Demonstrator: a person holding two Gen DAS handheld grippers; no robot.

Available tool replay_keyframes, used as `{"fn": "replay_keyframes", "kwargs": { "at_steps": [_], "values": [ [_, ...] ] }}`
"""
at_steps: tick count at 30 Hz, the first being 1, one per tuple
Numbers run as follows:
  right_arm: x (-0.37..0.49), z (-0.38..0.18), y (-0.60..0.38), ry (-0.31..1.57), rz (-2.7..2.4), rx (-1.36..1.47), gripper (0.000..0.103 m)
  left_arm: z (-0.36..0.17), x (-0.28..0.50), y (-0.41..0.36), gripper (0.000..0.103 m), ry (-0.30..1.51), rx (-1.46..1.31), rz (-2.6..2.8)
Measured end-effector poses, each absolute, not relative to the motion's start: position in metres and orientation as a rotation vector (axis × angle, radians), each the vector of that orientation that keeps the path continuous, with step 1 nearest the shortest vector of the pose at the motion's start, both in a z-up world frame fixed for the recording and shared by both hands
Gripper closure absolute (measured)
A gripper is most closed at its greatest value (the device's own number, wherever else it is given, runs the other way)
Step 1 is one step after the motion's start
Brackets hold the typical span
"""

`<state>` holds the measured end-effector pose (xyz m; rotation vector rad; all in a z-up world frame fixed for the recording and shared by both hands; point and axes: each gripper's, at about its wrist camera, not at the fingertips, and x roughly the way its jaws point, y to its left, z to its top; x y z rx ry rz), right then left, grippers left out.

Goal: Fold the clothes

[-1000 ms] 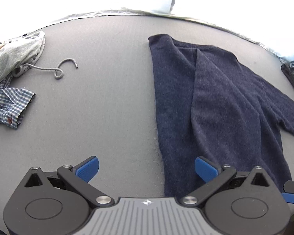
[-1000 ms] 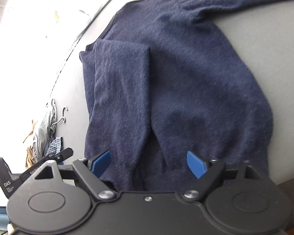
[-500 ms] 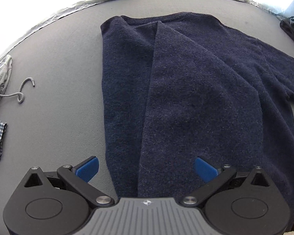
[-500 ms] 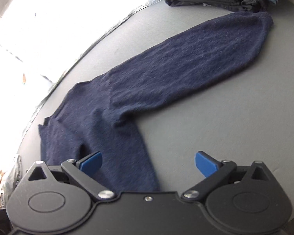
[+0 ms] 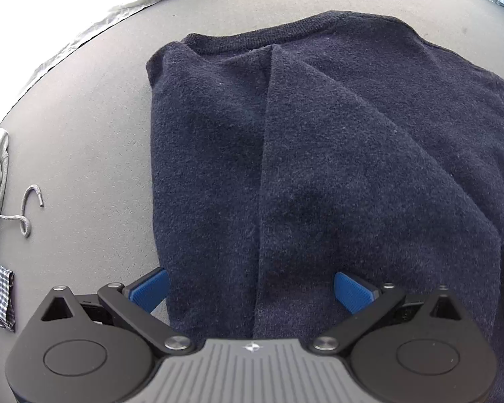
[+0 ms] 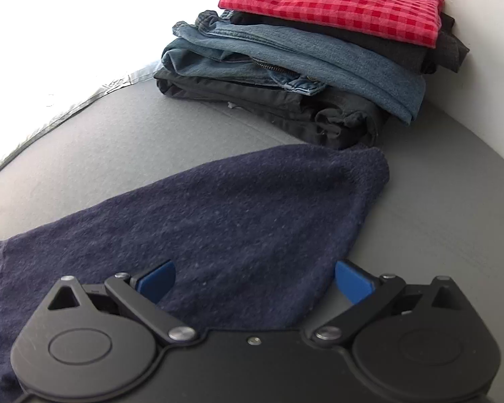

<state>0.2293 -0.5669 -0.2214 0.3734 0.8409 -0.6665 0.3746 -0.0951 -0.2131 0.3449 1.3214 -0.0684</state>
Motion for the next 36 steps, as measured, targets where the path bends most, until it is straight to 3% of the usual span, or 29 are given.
{"fn": "replay_keyframes", "kwargs": {
  "at_steps": [6, 11, 16, 22, 29, 33, 35, 36],
  "values": [
    [0.23, -0.228, -0.584, 0.851, -0.703, 0.388, 0.005, -0.213, 0.37, -0.095, 0.0, 1.31, 0.338, -0.052],
    [0.227, -0.22, -0.584, 0.8, -0.707, 0.427, 0.042, -0.213, 0.37, -0.089, 0.0, 1.324, 0.273, -0.022],
    [0.205, -0.213, -0.601, 0.635, -0.635, 0.752, 0.094, -0.214, 0.37, -0.074, 0.0, 1.339, 0.186, -0.029],
    [0.204, -0.212, -0.573, 0.368, -0.29, 1.239, 0.097, -0.218, 0.364, -0.049, 0.0, 1.329, 0.038, -0.049],
    [0.27, -0.235, -0.437, 0.478, 0.299, 1.637, 0.094, -0.217, 0.342, -0.043, 0.0, 1.207, 0.046, -0.063],
    [0.289, -0.261, -0.376, 0.763, 0.346, 1.669, 0.081, -0.213, 0.34, -0.043, 0.0, 1.155, 0.049, -0.072],
    [0.289, -0.265, -0.366, 0.816, 0.371, 1.675, 0.071, -0.212, 0.337, -0.04, 0.0, 1.14, 0.05, -0.075],
    [0.288, -0.264, -0.366, 0.809, 0.396, 1.695, 0.06, -0.212, 0.335, -0.04, 0.0, 1.133, 0.05, -0.077]
  ]
}}
